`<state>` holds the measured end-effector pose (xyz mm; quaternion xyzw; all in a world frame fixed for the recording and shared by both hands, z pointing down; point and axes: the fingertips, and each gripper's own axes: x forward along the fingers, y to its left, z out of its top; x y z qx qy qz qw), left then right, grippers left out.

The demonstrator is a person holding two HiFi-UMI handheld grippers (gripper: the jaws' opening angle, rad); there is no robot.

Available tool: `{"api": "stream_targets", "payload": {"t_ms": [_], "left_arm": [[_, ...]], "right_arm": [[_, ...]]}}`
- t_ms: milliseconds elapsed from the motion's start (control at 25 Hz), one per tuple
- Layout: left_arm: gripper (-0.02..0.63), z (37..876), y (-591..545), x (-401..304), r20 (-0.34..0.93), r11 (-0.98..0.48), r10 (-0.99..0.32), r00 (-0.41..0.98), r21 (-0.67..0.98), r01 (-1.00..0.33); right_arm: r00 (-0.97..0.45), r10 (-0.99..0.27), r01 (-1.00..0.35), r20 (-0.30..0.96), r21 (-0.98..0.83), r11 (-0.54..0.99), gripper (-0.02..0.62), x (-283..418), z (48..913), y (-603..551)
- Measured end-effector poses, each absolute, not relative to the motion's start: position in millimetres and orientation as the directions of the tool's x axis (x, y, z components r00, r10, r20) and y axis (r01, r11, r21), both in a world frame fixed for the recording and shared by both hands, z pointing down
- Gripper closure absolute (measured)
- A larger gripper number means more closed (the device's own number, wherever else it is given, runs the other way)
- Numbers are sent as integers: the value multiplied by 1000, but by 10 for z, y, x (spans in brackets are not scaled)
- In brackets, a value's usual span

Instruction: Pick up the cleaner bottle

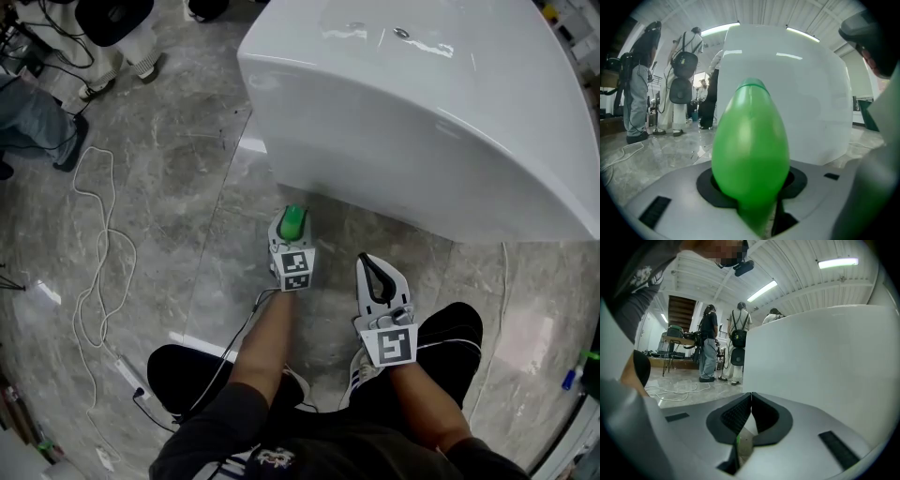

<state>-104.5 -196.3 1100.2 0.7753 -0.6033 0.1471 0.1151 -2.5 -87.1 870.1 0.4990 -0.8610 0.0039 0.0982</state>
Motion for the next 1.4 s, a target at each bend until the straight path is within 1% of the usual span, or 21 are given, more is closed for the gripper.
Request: {"api": "stream_targets", "payload": {"t_ms": [160, 320, 520, 720, 1000, 1240, 1400], "left_arm": [[423, 10751, -1984, -1061, 339, -244, -912, 230, 2, -970], [425, 10452, -2004, -1103, 338, -239, -913, 227, 6, -971], [425, 9724, -2012, -1072, 336, -247, -912, 234, 5, -969], [425, 8548, -1979, -1100, 304, -236, -926, 224, -4, -972], [425, 6600, -1913, -1018, 258, -241, -939, 228, -22, -970], [425, 4944, -1694, -821, 247, -231, -942, 227, 11, -973], [425, 4023, -1516, -682, 230, -226, -947, 223, 15, -974]], "right_arm": [[-471, -865, -868, 173, 84, 490, 578, -15, 8660, -921], [-447, -878, -883, 171, 71, 463, 578, 6, 8508, -1008], [-408, -892, -903, 197, 55, 425, 578, 146, 7996, -1096], [-386, -895, -916, 224, 25, 401, 578, 263, 7146, -1102], [-351, -910, -933, 222, 3, 360, 578, 525, 5592, -1093], [-336, -920, -939, 203, 5, 344, 578, 829, 4190, -938], [-355, -920, -931, 168, 25, 364, 578, 965, 3429, -842]]}}
